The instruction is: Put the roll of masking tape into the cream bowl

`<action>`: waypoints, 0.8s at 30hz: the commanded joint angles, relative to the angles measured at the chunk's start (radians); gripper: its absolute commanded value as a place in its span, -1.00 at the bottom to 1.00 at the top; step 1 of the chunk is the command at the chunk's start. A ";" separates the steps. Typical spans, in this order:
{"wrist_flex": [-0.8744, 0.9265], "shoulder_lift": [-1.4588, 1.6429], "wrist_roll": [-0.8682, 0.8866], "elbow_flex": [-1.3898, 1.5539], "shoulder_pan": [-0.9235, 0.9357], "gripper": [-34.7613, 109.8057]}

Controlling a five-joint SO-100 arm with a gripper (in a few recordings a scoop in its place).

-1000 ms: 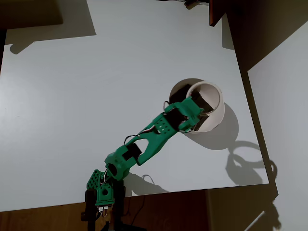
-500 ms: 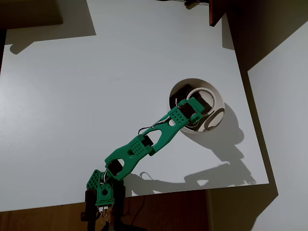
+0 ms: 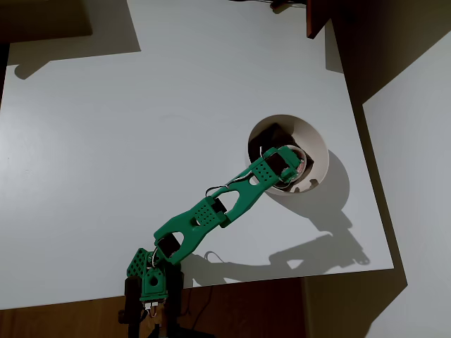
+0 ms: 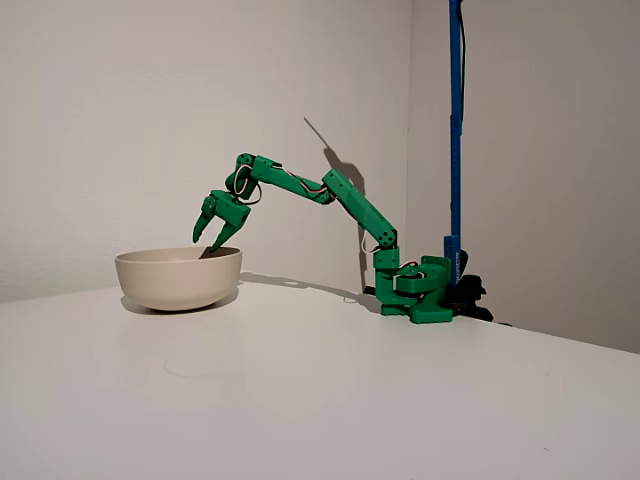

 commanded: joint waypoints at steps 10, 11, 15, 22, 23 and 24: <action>0.166 0.359 0.129 -0.091 -0.104 -0.63; 0.193 0.391 0.132 -0.091 -0.130 -0.63; 0.310 0.531 0.137 -0.091 -0.250 -0.63; 0.522 0.825 0.104 -0.083 -0.535 -0.63; 0.525 0.871 0.100 -0.057 -0.569 -0.63; 0.525 0.922 0.094 -0.020 -0.604 -0.63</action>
